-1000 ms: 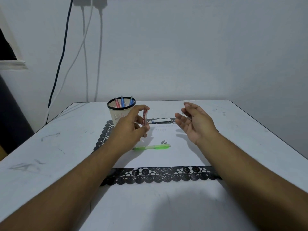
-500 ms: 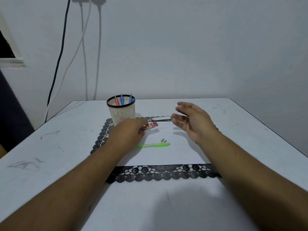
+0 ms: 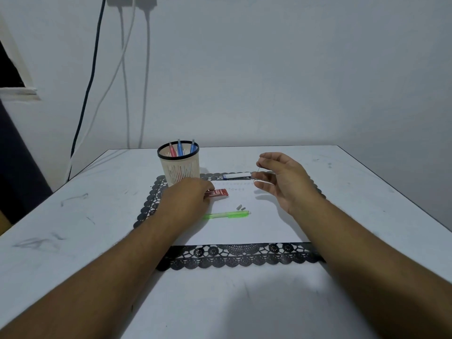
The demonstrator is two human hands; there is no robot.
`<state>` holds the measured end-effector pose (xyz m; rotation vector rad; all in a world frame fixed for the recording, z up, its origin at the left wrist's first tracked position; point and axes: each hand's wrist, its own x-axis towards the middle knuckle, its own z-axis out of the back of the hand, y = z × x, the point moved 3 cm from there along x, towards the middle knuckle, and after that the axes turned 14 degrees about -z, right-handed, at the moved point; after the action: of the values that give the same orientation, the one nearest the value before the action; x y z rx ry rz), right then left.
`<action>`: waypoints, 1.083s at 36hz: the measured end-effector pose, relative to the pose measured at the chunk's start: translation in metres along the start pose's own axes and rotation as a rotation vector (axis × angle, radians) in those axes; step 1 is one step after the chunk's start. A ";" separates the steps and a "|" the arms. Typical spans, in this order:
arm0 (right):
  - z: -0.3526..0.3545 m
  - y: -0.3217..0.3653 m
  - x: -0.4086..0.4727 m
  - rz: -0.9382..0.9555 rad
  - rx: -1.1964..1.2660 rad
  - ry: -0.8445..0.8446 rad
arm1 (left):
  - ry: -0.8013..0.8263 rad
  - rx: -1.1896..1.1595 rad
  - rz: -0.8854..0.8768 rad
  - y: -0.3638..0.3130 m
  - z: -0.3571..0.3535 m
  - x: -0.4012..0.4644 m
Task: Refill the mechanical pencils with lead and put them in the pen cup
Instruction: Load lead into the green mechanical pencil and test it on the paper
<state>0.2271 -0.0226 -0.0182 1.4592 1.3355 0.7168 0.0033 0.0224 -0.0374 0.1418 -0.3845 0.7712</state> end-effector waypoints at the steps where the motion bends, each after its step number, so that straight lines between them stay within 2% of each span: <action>1: 0.000 0.000 0.000 0.001 -0.004 -0.001 | -0.008 -0.010 0.002 -0.001 0.001 0.000; 5: 0.000 0.001 -0.001 0.010 -0.003 -0.012 | -0.036 -0.089 -0.009 -0.006 0.001 0.007; 10: 0.003 0.008 -0.002 0.032 0.026 -0.056 | 0.010 -0.142 -0.030 -0.012 -0.002 0.038; 15: 0.008 0.012 -0.003 0.057 0.055 -0.080 | 0.022 -0.226 0.051 -0.013 -0.013 0.079; 22: 0.013 0.016 0.003 0.088 0.040 -0.114 | 0.160 -0.121 0.076 -0.007 -0.042 0.119; 26: 0.013 0.015 0.004 0.086 0.043 -0.113 | 0.158 -0.085 0.092 -0.001 -0.051 0.117; 32: 0.014 0.017 0.004 0.098 0.032 -0.100 | -0.002 -0.228 0.016 -0.010 -0.023 0.097; 36: 0.012 0.015 0.002 0.102 -0.005 -0.086 | 0.053 -0.330 -0.092 -0.025 0.004 0.054; 39: 0.011 0.012 0.002 0.116 -0.051 -0.092 | 0.141 -0.242 -0.151 -0.029 0.013 0.025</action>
<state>0.2423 -0.0231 -0.0110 1.5195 1.1624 0.7442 0.0355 0.0146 -0.0152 -0.1097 -0.3262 0.5765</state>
